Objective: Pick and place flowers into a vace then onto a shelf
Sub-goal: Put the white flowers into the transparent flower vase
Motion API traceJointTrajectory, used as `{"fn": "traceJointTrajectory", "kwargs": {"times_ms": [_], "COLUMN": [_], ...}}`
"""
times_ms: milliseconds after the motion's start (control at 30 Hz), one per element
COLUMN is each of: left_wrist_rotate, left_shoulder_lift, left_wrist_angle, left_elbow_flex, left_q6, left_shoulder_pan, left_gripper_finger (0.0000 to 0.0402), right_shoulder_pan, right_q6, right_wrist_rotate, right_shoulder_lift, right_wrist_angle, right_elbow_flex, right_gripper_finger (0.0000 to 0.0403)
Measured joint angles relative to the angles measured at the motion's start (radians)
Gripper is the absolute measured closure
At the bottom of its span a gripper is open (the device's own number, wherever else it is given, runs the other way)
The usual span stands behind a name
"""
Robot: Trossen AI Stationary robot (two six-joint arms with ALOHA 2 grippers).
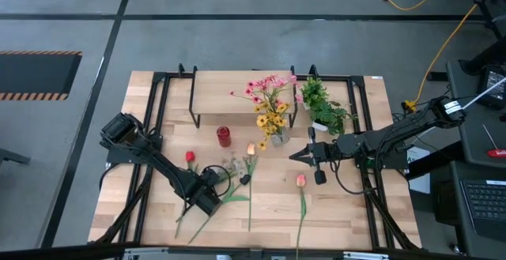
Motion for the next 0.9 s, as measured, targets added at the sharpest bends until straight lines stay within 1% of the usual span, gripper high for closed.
{"fn": "traceJointTrajectory", "kwargs": {"times_ms": [200, 367, 567, 700, 900], "left_wrist_rotate": [-0.001, -0.081, -0.131, -0.233, -0.407], "left_shoulder_lift": [-0.061, -0.150, -0.263, -0.325, -0.381], "left_wrist_angle": [-0.039, -0.100, -0.209, -0.253, -0.240], "left_elbow_flex": [0.000, 0.000, 0.000, 0.000, 0.000], "left_q6": [0.008, -0.006, -0.057, -0.076, -0.020], "left_shoulder_pan": [-0.008, -0.020, -0.060, -0.100, -0.156], "left_gripper_finger": [0.0394, 0.0392, 0.0394, 0.0394, 0.0395], "right_shoulder_pan": [0.000, 0.000, 0.000, 0.000, 0.000], "right_q6": [0.001, 0.002, 0.001, 0.001, 0.001], "right_wrist_rotate": [0.000, 0.000, 0.000, 0.000, 0.000], "right_shoulder_lift": [0.000, 0.000, 0.000, 0.000, 0.000], "right_wrist_angle": [0.000, -0.005, -0.007, -0.008, -0.010], "right_elbow_flex": [0.000, 0.000, 0.000, 0.000, 0.000], "right_gripper_finger": [0.0386, 0.0386, 0.0386, 0.0386, 0.0386]}}
